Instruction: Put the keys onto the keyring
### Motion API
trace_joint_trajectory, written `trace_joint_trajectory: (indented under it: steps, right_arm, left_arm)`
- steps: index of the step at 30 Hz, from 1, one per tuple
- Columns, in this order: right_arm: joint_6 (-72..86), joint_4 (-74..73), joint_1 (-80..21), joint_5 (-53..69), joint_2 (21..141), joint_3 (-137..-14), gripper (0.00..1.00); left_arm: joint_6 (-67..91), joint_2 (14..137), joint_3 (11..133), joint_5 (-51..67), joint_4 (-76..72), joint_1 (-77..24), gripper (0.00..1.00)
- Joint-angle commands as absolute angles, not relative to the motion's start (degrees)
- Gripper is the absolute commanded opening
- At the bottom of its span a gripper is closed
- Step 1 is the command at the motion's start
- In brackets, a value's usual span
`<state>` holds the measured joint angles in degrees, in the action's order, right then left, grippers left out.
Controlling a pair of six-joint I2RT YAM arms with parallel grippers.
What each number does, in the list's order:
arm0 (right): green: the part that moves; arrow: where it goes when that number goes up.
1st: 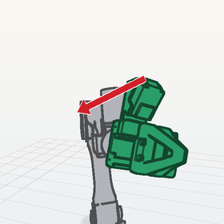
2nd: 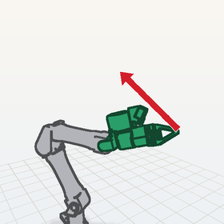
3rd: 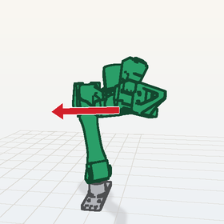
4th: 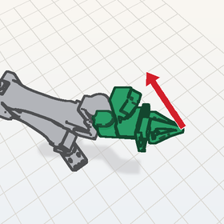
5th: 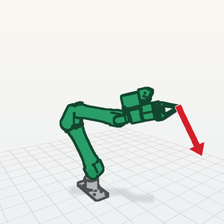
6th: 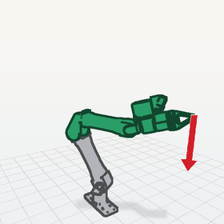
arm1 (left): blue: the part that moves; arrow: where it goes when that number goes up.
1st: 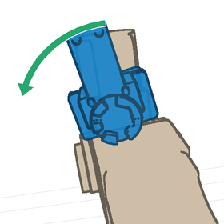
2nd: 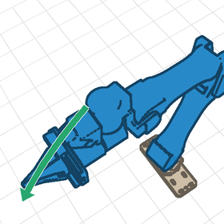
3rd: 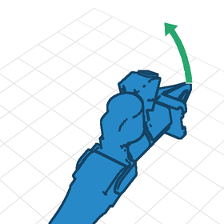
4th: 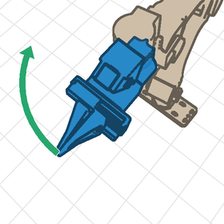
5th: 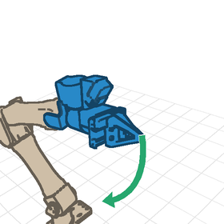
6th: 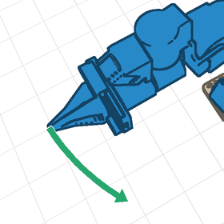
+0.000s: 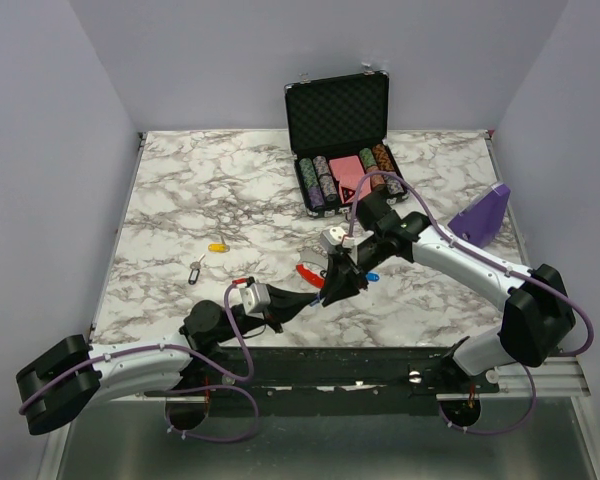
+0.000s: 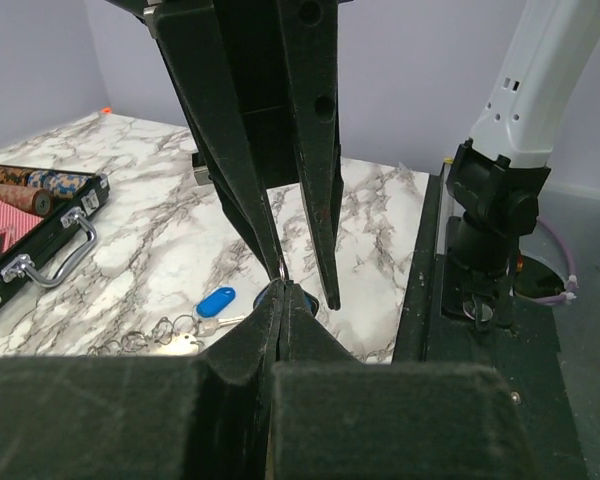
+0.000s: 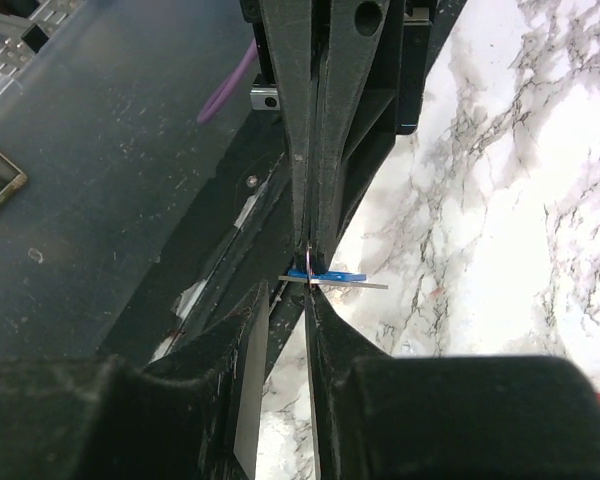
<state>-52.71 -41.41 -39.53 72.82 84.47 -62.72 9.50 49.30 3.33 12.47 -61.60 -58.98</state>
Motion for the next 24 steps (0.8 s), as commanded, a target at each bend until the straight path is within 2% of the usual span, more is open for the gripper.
trace_joint_trajectory:
  steps: [1, 16, 24]
  right_arm:
    - [-49.84, -36.65, -39.29, 72.78, 84.38, -62.40, 0.29]
    - [-46.50, -34.28, -38.15, 69.88, 83.67, -62.40, 0.31]
    - [-50.36, -37.70, -37.62, 69.87, 83.41, -63.02, 0.32]
  left_arm:
    - [10.55, 49.66, 0.26, 14.41, -62.84, -59.33, 0.00]
    - [10.46, 48.61, 0.26, 13.89, -61.44, -59.33, 0.00]
    - [9.84, 44.74, -1.23, 12.83, -58.10, -59.24, 0.00]
